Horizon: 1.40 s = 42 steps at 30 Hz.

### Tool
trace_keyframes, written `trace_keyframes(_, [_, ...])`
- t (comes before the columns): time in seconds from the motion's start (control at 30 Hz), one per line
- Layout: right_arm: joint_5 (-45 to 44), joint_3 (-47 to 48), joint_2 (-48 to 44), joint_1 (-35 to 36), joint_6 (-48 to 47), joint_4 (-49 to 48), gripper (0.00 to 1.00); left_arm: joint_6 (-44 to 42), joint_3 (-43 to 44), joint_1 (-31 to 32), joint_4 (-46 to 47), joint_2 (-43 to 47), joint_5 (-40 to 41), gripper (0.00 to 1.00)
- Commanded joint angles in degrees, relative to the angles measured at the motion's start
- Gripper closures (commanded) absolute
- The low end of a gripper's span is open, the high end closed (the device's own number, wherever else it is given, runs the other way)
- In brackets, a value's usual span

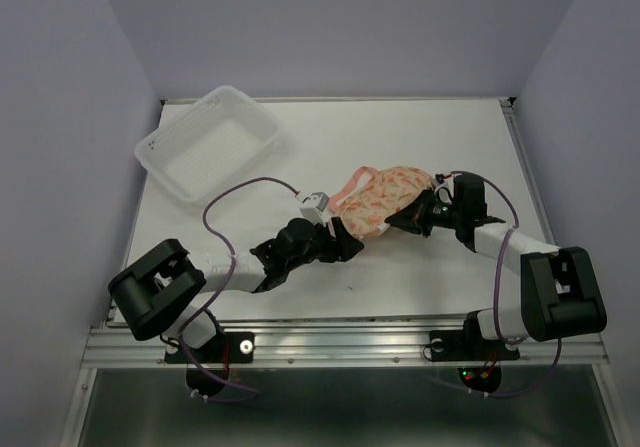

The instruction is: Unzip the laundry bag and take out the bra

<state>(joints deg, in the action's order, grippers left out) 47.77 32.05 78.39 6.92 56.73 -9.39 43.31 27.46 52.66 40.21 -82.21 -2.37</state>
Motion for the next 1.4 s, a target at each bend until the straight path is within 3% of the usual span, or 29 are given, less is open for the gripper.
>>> trace_keyframes(0.0, [-0.4, 0.7, -1.0, -0.1, 1.0, -1.4, 0.97, 4.4, 0.8, 0.2, 8.7, -1.7, -1.8, 0.28])
trace_keyframes(0.23, [-3.4, -1.1, -3.9, -0.1, 4.9, -4.0, 0.98, 14.9, -3.4, 0.9, 18.5, -2.8, 0.8, 0.30])
trace_keyframes(0.6, [-2.5, -3.8, -4.6, -0.1, 10.7, -10.4, 0.98, 20.1, -4.7, 1.1, 23.9, -5.6, 1.8, 0.31])
trace_keyframes(1.37, [-1.4, -5.4, -4.2, -0.1, 12.6, -13.3, 0.98, 25.1, -1.6, 1.3, 30.9, -11.1, 3.2, 0.39])
